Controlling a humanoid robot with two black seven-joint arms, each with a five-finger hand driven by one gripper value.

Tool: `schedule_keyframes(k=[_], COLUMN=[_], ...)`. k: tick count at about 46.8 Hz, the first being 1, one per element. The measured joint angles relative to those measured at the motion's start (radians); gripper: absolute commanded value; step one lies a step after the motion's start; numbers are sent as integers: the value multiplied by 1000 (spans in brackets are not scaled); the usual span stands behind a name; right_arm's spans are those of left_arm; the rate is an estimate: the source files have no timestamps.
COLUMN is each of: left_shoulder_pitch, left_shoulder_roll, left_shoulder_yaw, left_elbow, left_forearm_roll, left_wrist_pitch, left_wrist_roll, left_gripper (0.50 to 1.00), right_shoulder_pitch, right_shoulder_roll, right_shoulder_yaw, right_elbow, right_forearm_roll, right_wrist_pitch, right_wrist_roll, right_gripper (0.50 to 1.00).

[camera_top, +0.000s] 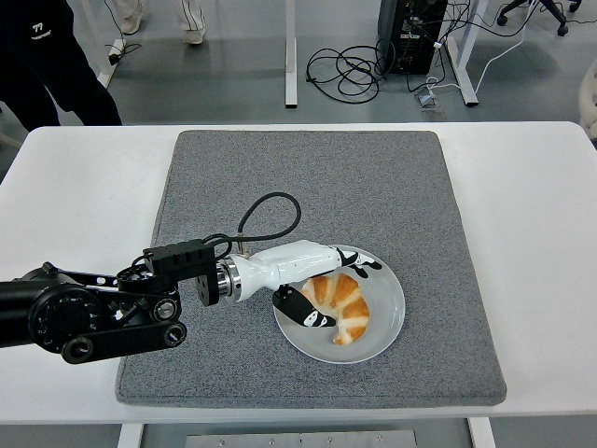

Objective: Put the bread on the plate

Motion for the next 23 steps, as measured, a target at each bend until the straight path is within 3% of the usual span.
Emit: schedule_keyframes(k=[13, 23], left_shoulder_pitch=[-5, -67], left_shoulder_roll=[25, 58], left_shoulder_yaw=[-31, -83], left_elbow=[-15, -24], left_forearm_roll=[-26, -188], left_wrist_pitch=[-7, -40], left_wrist_roll=[-1, -3], left_gripper=[916, 925], right_shoulder_pitch=[0, 0], right_shoulder_roll=[0, 0], right_shoulder_yaw=[0, 0], right_elbow=[0, 0], right_forearm_roll=[0, 0], right_wrist_pitch=[0, 0], right_wrist_roll=[0, 0], right_gripper=[1000, 1000])
